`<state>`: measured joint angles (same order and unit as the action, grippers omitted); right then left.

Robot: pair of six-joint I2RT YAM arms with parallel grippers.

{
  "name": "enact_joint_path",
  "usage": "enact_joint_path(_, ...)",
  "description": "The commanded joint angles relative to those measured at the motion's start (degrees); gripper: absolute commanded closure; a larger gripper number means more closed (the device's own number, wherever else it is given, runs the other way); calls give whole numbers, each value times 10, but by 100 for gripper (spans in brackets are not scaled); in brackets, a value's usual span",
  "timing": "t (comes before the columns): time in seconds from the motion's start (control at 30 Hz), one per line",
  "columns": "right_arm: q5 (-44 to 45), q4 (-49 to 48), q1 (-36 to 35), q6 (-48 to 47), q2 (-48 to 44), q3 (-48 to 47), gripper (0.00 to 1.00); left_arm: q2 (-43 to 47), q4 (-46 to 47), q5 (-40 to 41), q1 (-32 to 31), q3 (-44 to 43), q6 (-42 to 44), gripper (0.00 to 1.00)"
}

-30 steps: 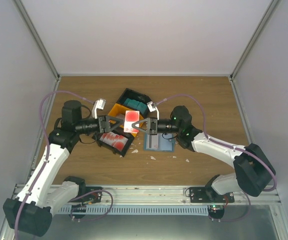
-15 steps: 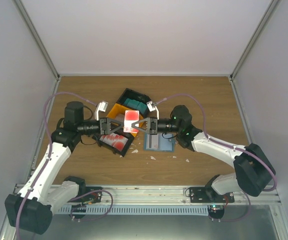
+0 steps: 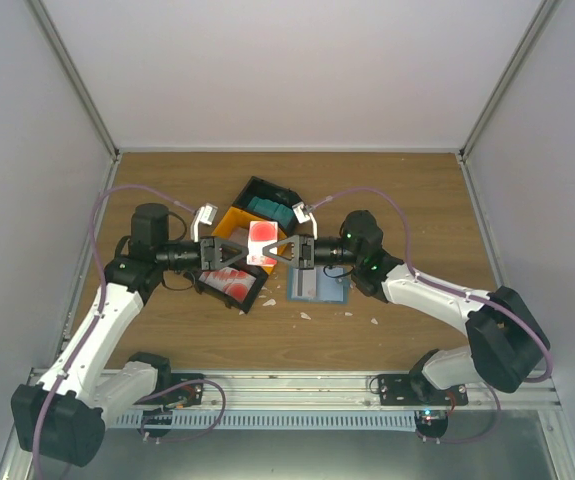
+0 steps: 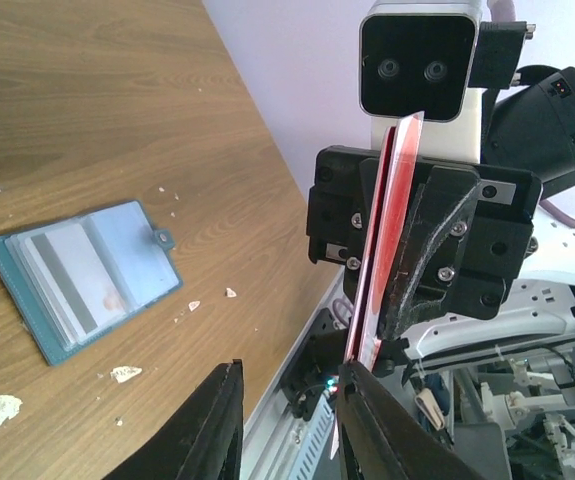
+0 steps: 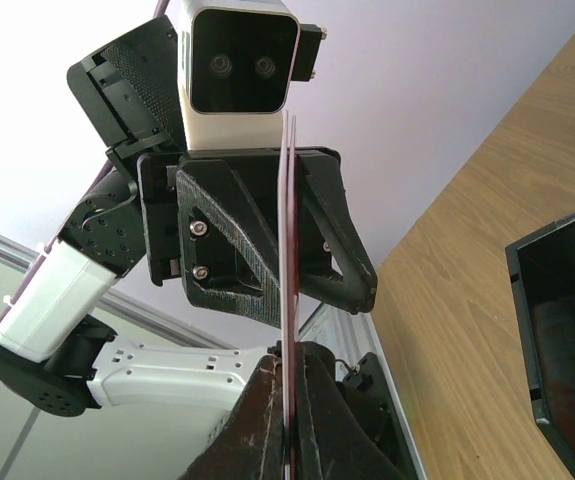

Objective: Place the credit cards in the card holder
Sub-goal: Pick up the credit card from the storage box.

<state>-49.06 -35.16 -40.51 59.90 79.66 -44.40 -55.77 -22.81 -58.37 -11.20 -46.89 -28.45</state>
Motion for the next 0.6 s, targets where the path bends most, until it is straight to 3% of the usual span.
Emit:
enact_joint_path(0.0, 0, -10, -5, -6, 2, -13, 100, 11, 12, 16, 1, 0, 10, 71)
enact_joint_path(0.4, -5, 1, -7, -12, -2, -19, 100, 21, 52, -17, 1, 23, -9, 63)
enact_joint_path(0.57, -10, -14, -8, -8, -4, -15, 100, 9, 31, 1, 1, 16, 5, 77)
